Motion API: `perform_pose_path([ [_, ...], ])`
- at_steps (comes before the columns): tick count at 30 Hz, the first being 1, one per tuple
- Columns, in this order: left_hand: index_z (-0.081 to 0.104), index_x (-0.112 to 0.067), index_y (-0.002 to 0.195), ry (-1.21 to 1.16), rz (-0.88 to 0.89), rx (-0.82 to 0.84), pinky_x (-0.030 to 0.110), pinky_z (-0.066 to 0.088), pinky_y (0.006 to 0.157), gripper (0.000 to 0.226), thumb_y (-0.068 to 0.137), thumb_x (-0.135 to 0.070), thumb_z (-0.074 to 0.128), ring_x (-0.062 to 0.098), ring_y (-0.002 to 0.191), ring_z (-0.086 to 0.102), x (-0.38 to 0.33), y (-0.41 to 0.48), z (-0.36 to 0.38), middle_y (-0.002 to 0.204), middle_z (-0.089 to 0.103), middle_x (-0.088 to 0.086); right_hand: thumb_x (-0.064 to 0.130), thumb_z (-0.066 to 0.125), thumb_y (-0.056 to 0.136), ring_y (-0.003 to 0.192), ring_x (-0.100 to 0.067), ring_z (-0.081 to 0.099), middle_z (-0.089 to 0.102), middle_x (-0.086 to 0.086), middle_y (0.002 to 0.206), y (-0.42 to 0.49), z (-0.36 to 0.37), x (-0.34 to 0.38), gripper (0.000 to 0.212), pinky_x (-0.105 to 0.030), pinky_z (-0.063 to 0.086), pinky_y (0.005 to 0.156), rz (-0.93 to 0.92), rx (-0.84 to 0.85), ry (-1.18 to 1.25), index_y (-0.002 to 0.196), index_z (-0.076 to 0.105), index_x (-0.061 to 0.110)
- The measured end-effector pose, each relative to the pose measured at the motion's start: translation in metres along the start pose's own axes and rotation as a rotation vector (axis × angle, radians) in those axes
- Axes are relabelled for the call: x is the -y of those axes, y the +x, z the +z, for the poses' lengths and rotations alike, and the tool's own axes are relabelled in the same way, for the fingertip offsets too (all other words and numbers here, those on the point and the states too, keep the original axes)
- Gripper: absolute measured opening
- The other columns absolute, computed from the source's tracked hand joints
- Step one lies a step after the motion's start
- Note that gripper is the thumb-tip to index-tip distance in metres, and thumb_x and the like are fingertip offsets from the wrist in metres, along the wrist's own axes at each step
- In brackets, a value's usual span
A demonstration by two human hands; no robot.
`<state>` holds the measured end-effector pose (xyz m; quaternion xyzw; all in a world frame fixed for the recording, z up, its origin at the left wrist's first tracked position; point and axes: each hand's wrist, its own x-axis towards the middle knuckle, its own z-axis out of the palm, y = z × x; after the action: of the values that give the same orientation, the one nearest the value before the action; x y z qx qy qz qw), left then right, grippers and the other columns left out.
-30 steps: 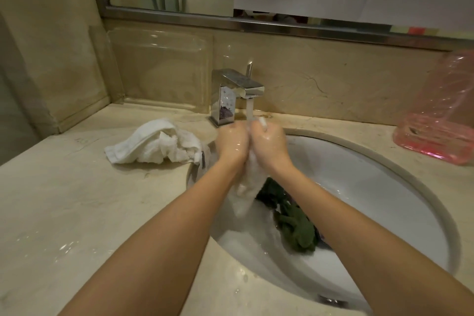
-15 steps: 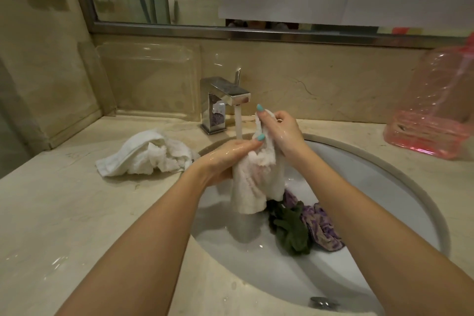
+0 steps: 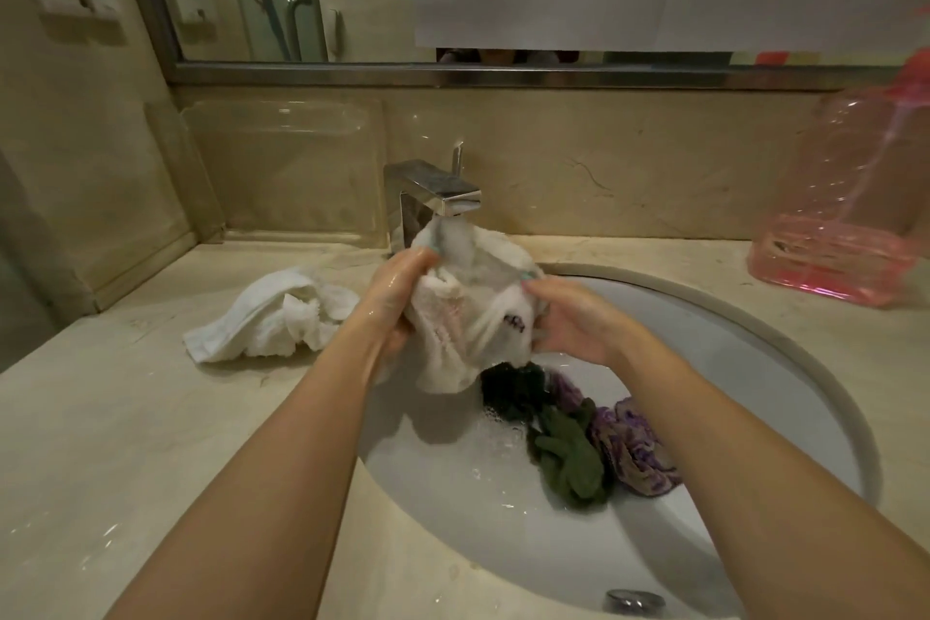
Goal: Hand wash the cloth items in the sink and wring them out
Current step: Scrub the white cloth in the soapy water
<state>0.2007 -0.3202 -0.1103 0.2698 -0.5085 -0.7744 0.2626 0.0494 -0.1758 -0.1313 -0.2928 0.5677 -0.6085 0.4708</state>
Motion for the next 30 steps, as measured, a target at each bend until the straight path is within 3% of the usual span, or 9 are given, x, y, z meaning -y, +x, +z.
perform_pose_path([
  [2, 0.061, -0.013, 0.09, 0.009, 0.041, -0.047, 0.032, 0.053, 0.067, 0.006, 0.087, -0.016, 0.065, 0.021, 0.063, 0.063, 0.001, 0.002, -0.001, 0.074, 0.064, 0.009, 0.014, 0.06, 0.086, 0.1, -0.032, 0.06, 0.062, -0.017, 0.107, -0.005, -0.002, 0.011, 0.025, -0.05, 0.052, 0.091, -0.097, -0.003, 0.115, 0.108, 0.064, 0.002],
  [4, 0.063, -0.011, 0.095, -0.063, 0.069, -0.066, 0.035, 0.055, 0.075, 0.015, 0.084, -0.018, 0.07, 0.022, 0.07, 0.066, -0.002, 0.001, -0.002, 0.081, 0.068, 0.011, 0.005, 0.059, 0.082, 0.098, -0.026, 0.063, 0.065, -0.016, 0.107, -0.007, -0.002, 0.017, 0.034, -0.037, 0.058, 0.079, -0.178, -0.013, 0.273, 0.114, 0.06, -0.004],
  [8, 0.062, -0.007, 0.124, -0.171, 0.043, 0.068, 0.039, 0.058, 0.084, 0.062, 0.07, -0.03, 0.081, 0.025, 0.092, 0.069, -0.005, -0.001, -0.005, 0.113, 0.07, 0.015, 0.001, 0.053, 0.091, 0.088, -0.022, 0.062, 0.065, -0.016, 0.104, -0.001, -0.004, 0.019, 0.034, -0.027, 0.055, 0.063, -0.301, -0.215, 0.35, 0.123, 0.054, -0.01],
  [12, 0.07, -0.01, 0.101, -0.015, -0.076, 0.195, 0.032, 0.056, 0.081, 0.038, 0.078, -0.04, 0.07, 0.019, 0.082, 0.069, 0.002, -0.009, 0.009, 0.09, 0.072, 0.008, 0.014, 0.056, 0.096, 0.074, -0.018, 0.058, 0.064, -0.006, 0.091, 0.003, 0.022, 0.02, 0.012, -0.033, 0.047, 0.066, -0.319, -0.284, 0.133, 0.106, 0.061, 0.013],
  [15, 0.066, -0.007, 0.106, 0.059, -0.023, 0.221, 0.033, 0.056, 0.078, 0.028, 0.095, -0.032, 0.058, 0.02, 0.082, 0.068, 0.008, -0.01, 0.017, 0.088, 0.071, 0.009, 0.018, 0.059, 0.095, 0.084, -0.02, 0.065, 0.068, -0.004, 0.094, 0.006, 0.045, 0.018, 0.007, -0.036, 0.054, 0.074, -0.357, -0.328, -0.079, 0.1, 0.065, 0.018],
  [17, 0.064, -0.006, 0.112, 0.121, 0.049, 0.162, 0.034, 0.059, 0.076, 0.029, 0.099, -0.029, 0.054, 0.021, 0.084, 0.069, 0.012, -0.009, 0.023, 0.092, 0.071, 0.01, 0.026, 0.059, 0.096, 0.093, -0.02, 0.066, 0.068, -0.006, 0.103, 0.011, 0.053, 0.013, 0.01, -0.031, 0.055, 0.077, -0.342, -0.364, -0.166, 0.102, 0.063, 0.02],
  [22, 0.059, -0.007, 0.109, 0.039, 0.15, 0.033, 0.041, 0.056, 0.089, 0.031, 0.093, -0.034, 0.063, 0.027, 0.098, 0.07, 0.012, -0.008, 0.034, 0.102, 0.071, 0.015, 0.054, 0.032, 0.101, 0.096, -0.014, 0.066, 0.068, -0.004, 0.111, 0.017, 0.068, 0.005, 0.051, -0.026, 0.054, 0.078, -0.161, -0.347, -0.295, 0.125, 0.054, 0.015],
  [26, 0.054, -0.006, 0.11, 0.273, 0.318, -0.136, 0.032, 0.058, 0.078, 0.036, 0.096, -0.04, 0.057, 0.021, 0.088, 0.068, 0.017, -0.006, 0.041, 0.097, 0.068, 0.009, 0.042, 0.027, 0.105, 0.08, -0.01, 0.062, 0.066, 0.001, 0.088, 0.001, 0.083, 0.01, 0.04, -0.022, 0.044, 0.061, -0.319, -0.496, -0.421, 0.102, 0.059, 0.018],
  [30, 0.055, -0.01, 0.071, 0.286, 0.33, -0.341, 0.041, 0.047, 0.072, 0.036, 0.101, -0.026, 0.045, 0.03, 0.068, 0.056, 0.014, 0.012, 0.019, 0.066, 0.058, 0.01, 0.029, 0.03, 0.105, 0.069, -0.022, 0.052, 0.057, -0.006, 0.074, -0.011, 0.113, 0.006, 0.039, -0.03, 0.035, 0.059, -0.466, -0.407, -0.815, 0.078, 0.055, 0.014],
])
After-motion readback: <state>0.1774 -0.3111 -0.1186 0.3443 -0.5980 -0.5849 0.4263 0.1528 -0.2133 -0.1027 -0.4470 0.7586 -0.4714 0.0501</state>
